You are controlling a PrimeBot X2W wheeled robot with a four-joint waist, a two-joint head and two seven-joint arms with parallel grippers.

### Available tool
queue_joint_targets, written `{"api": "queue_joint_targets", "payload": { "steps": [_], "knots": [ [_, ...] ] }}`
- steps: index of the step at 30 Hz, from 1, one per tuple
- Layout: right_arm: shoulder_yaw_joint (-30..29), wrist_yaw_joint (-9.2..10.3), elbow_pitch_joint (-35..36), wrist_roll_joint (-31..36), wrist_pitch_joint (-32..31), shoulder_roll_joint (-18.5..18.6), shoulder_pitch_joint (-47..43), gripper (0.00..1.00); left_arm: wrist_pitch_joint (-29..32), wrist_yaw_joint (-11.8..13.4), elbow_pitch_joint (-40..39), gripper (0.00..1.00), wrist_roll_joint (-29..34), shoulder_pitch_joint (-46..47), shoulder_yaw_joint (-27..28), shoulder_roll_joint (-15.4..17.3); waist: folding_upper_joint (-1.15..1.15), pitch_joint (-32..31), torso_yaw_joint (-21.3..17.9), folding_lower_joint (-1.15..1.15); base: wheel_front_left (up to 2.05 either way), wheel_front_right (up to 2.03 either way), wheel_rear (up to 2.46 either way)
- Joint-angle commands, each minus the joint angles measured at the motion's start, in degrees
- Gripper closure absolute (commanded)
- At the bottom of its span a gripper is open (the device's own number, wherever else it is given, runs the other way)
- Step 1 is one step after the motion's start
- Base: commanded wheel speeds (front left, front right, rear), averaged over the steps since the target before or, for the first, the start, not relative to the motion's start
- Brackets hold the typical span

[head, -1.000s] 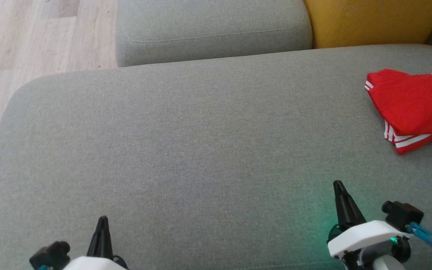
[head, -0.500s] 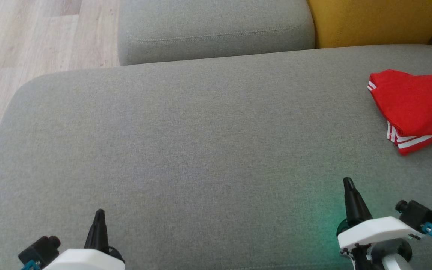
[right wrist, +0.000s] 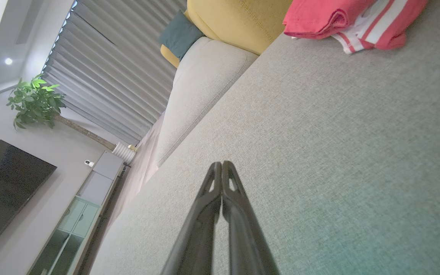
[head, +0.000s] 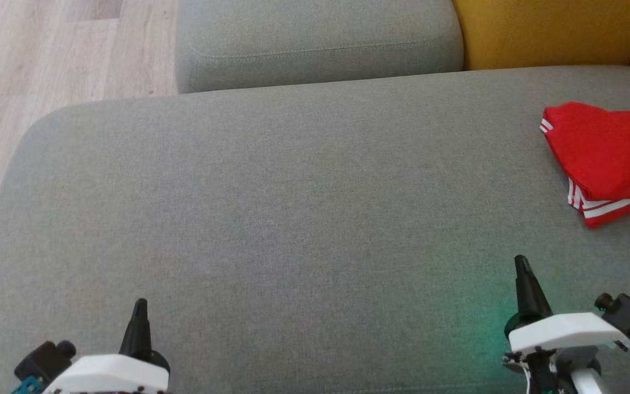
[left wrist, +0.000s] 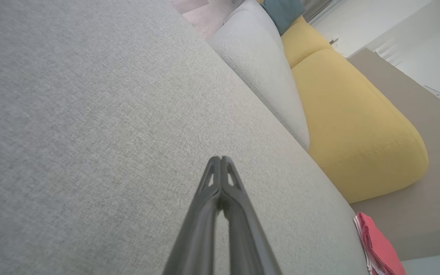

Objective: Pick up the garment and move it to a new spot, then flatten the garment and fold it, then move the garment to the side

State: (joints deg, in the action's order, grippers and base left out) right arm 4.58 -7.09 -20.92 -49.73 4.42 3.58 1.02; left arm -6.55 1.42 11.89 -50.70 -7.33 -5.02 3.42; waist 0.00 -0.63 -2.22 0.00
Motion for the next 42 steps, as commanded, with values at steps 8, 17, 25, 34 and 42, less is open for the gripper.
{"api": "queue_joint_targets", "payload": {
  "steps": [8, 17, 25, 34, 42],
  "knots": [
    [-1.0, -0.21, 2.9, -6.5, -1.3, 0.8, 3.7, 1.00, 1.4, -1.5, -1.0, 1.00, -6.3, 4.6, 2.1, 1.0, 0.00, 0.1, 0.3, 0.00, 0.00, 0.00, 0.00],
    [-2.1, -0.24, 3.4, -11.5, -2.4, 0.8, 3.9, 1.00, 2.7, -2.5, -0.6, 1.00, -11.3, 5.7, 3.0, 1.0, 0.00, 0.2, 0.5, 0.00, 0.00, 0.00, 0.00],
    [-3.2, -0.26, 4.0, -16.5, -3.5, 0.8, 4.0, 1.00, 4.0, -3.5, -0.2, 1.00, -16.2, 6.9, 4.0, 1.1, 0.00, 0.3, 0.8, 0.00, 0.00, 0.00, 0.00],
    [-4.4, -0.29, 4.6, -22.1, -4.7, 0.8, 4.2, 1.00, 5.5, -4.6, 0.2, 1.00, -21.8, 8.2, 5.0, 1.1, 0.00, 0.4, 1.1, 0.00, 0.00, 0.00, 0.00],
    [-5.6, -0.31, 5.1, -27.1, -5.8, 0.7, 4.4, 1.00, 6.8, -5.6, 0.7, 1.00, -26.7, 9.4, 6.0, 1.1, 0.00, 0.5, 1.3, 0.00, 0.00, 0.00, 0.00]
  ]
}}
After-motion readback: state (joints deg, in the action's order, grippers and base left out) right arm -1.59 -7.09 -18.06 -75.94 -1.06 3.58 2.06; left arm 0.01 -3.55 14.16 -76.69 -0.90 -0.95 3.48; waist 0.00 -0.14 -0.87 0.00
